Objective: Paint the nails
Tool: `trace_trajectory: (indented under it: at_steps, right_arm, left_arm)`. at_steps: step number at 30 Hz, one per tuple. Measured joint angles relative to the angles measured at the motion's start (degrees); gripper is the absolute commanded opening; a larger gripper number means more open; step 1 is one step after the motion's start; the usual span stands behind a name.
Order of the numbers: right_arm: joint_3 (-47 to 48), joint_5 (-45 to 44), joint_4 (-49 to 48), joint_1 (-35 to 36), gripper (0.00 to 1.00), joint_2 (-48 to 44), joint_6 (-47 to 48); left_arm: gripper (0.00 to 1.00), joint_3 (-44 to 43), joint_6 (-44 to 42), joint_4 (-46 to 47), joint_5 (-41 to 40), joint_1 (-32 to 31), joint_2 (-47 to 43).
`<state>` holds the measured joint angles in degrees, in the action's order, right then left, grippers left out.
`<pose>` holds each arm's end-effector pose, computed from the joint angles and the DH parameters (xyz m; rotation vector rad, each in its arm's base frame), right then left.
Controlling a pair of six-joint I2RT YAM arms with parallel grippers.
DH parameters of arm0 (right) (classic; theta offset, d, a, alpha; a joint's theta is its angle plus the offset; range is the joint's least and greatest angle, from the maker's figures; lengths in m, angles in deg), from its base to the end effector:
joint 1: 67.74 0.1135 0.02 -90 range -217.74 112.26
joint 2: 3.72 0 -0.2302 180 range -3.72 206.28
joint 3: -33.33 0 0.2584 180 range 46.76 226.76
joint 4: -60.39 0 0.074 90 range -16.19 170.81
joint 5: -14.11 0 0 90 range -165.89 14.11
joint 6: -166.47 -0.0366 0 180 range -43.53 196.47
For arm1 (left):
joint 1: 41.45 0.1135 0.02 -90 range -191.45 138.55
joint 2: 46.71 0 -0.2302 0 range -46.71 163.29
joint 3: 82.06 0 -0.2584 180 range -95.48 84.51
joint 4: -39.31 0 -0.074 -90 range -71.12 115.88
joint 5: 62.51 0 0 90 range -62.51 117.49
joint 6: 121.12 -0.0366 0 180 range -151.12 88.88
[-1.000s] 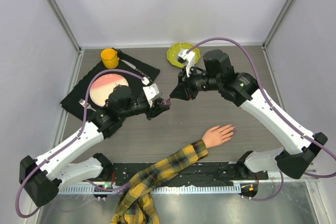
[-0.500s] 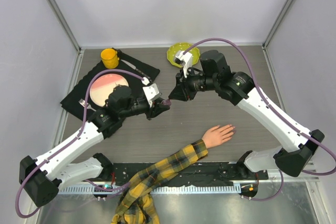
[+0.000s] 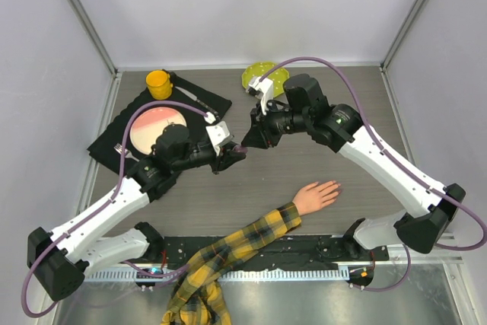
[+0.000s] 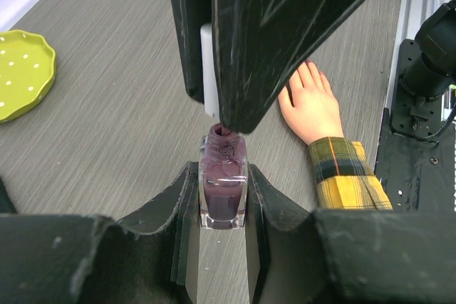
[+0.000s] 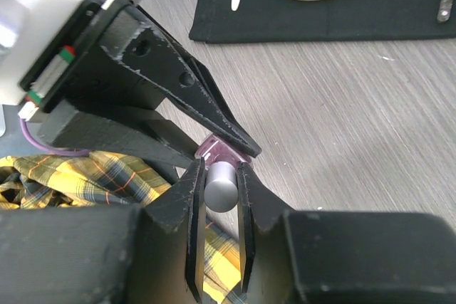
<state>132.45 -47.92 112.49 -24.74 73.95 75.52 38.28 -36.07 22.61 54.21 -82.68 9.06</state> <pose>0.2098 0.2191 0.3787 -1.0641 1.9117 0.9622 0.1789 -0.1787 0.2977 1.0327 1.5412 -0.8643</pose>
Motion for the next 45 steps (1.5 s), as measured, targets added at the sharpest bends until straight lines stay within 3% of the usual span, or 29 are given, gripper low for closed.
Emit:
trace_trajectory:
  at_steps: [22, 32, 45]
  right_arm:
    - [-3.21, -4.87, -4.85, 3.8, 0.02, 1.77, -6.03]
    - [-2.86, -9.49, -3.82, 4.85, 0.17, 3.41, -13.03]
    - [1.88, -12.81, -1.07, 5.99, 0.35, 4.15, -14.49]
  left_arm:
    - [0.0, 2.47, 0.33, -0.09, -2.38, 0.17, -2.67]
    - [0.0, 4.48, 0.74, 0.72, -3.23, 0.48, -2.89]
    - [0.0, 4.48, 1.55, 5.18, -1.49, 0.02, -2.95]
